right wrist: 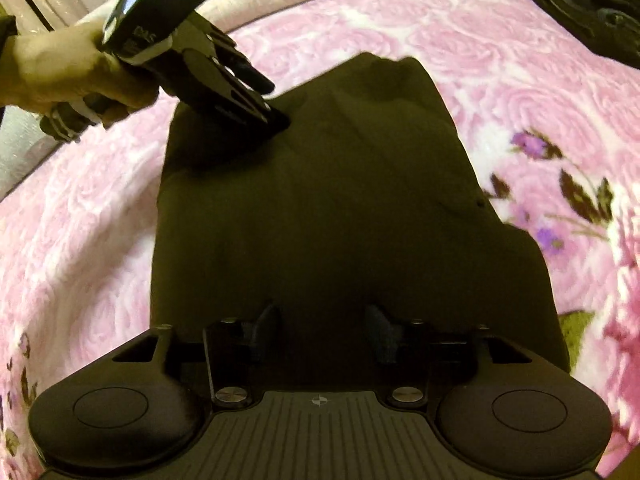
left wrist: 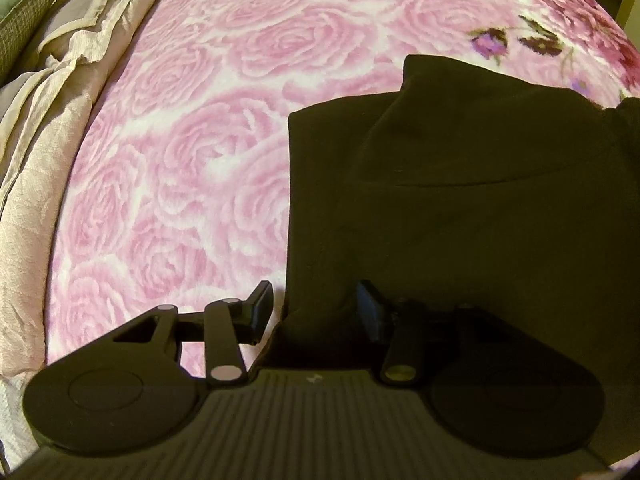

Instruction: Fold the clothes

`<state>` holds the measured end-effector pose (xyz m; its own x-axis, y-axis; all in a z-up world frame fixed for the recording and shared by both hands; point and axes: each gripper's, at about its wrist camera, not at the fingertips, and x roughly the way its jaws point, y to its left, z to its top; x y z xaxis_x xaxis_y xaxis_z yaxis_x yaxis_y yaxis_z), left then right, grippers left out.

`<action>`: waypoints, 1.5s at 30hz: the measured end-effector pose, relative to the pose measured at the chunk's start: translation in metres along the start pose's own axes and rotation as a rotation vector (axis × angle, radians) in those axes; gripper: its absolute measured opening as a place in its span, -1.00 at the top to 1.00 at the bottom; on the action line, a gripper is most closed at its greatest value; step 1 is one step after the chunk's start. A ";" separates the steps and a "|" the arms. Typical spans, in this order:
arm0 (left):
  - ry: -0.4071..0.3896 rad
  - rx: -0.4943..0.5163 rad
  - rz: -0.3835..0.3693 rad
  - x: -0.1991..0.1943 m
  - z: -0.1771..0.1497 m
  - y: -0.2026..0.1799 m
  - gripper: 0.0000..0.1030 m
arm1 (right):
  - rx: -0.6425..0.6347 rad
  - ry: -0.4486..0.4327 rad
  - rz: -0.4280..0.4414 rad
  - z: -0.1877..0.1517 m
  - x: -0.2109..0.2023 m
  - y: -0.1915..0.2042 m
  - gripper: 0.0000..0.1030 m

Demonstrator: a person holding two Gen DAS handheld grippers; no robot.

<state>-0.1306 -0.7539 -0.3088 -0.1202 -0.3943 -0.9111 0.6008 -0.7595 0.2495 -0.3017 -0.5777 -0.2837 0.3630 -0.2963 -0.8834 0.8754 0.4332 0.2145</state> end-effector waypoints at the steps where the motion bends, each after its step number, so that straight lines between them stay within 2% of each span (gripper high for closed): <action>1: 0.000 0.000 0.002 0.000 0.000 0.000 0.16 | -0.005 0.010 -0.006 -0.003 -0.001 0.000 -0.18; 3: -0.002 -0.004 0.007 -0.002 0.000 -0.001 0.16 | -0.038 0.033 -0.029 -0.009 -0.002 0.003 -0.18; 6: -0.017 -0.023 0.010 -0.016 -0.006 -0.001 0.19 | -0.042 0.023 -0.033 -0.014 -0.012 0.004 -0.19; 8: -0.039 -0.050 0.012 -0.032 -0.014 0.001 0.23 | -0.049 -0.022 -0.043 -0.012 -0.025 0.005 -0.19; 12: -0.070 -0.176 -0.022 -0.069 -0.044 0.003 0.30 | -0.048 -0.099 -0.038 0.002 -0.041 0.001 -0.19; 14: -0.068 -0.218 -0.052 -0.080 -0.059 -0.007 0.30 | -0.039 -0.108 -0.030 0.017 -0.037 0.000 -0.19; 19: -0.034 -0.287 -0.068 -0.072 -0.088 -0.025 0.31 | -0.036 -0.107 0.016 0.070 -0.005 -0.005 -0.17; 20: -0.038 -0.302 -0.069 -0.068 -0.090 -0.025 0.31 | -0.051 -0.107 0.015 0.080 0.004 -0.004 -0.04; 22: -0.037 -0.327 -0.070 -0.062 -0.091 -0.023 0.27 | -0.074 -0.099 0.001 0.094 0.024 -0.007 0.05; 25: -0.034 -0.344 -0.073 -0.056 -0.090 -0.018 0.25 | -0.094 -0.084 -0.001 0.112 0.052 -0.021 0.06; 28: -0.033 -0.348 -0.082 -0.058 -0.089 -0.014 0.25 | -0.112 -0.107 -0.012 0.123 0.050 -0.024 0.05; 30: -0.054 -0.371 -0.079 -0.067 -0.087 -0.009 0.39 | -0.121 -0.137 -0.005 0.129 0.042 -0.016 0.05; 32: -0.103 -0.422 -0.084 -0.077 -0.085 0.002 0.39 | -0.133 -0.167 0.005 0.134 0.035 -0.008 0.05; 33: -0.107 -0.435 -0.081 -0.075 -0.084 0.008 0.39 | -0.142 -0.155 0.017 0.137 0.039 -0.005 0.05; 36: -0.088 -0.449 -0.068 -0.057 -0.080 0.023 0.41 | -0.153 -0.101 0.021 0.144 0.064 -0.007 0.05; 38: -0.058 -0.453 -0.055 -0.039 -0.079 0.034 0.41 | -0.115 -0.117 0.026 0.146 0.073 -0.019 0.06; 42: -0.040 -0.464 -0.062 -0.017 -0.083 0.049 0.12 | -0.081 -0.163 0.024 0.138 0.064 -0.025 0.05; 45: -0.038 -0.443 -0.059 -0.017 -0.083 0.050 0.12 | -0.029 -0.199 -0.019 0.124 0.042 -0.022 0.05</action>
<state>-0.0327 -0.7422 -0.3078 -0.1888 -0.3820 -0.9047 0.8717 -0.4894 0.0248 -0.2663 -0.7050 -0.2741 0.4051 -0.4655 -0.7869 0.8740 0.4498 0.1838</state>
